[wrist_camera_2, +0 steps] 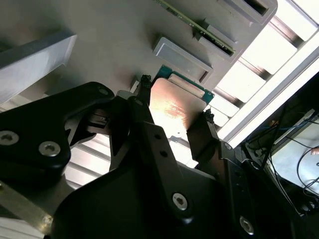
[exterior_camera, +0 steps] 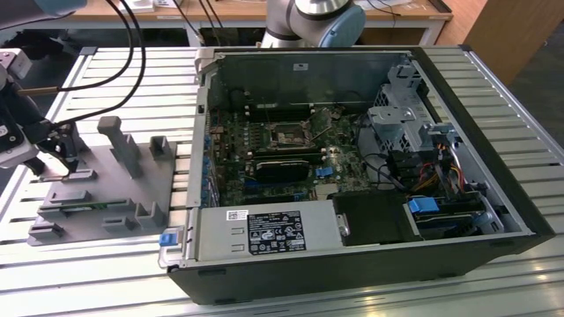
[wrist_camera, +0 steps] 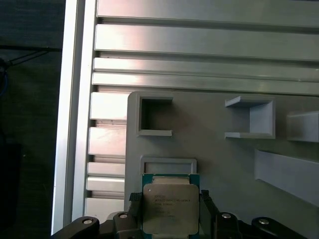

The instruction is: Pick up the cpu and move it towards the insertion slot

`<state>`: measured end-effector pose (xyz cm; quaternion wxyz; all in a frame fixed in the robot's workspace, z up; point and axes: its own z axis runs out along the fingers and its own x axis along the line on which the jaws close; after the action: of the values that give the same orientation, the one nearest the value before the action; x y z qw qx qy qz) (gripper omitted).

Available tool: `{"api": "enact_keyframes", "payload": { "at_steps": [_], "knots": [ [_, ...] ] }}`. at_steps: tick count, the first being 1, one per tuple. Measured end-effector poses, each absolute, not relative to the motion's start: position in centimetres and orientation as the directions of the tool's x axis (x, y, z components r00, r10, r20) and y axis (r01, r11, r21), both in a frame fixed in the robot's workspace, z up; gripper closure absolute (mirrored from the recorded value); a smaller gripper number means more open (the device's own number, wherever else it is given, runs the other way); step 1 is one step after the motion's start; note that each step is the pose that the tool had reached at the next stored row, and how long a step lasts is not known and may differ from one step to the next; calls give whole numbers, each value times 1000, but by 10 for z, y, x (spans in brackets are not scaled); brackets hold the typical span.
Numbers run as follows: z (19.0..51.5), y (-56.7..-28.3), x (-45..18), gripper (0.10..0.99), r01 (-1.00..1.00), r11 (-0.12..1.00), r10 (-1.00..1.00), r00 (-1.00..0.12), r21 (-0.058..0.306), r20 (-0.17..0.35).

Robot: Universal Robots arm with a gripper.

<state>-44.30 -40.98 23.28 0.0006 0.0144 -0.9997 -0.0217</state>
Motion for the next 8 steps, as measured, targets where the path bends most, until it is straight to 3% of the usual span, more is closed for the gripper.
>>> {"api": "enact_keyframes", "payload": {
  "at_steps": [8],
  "knots": [
    [234, -410, -443, 545, -29, 999, -29, -1000, 43, 1]
  ]
}}
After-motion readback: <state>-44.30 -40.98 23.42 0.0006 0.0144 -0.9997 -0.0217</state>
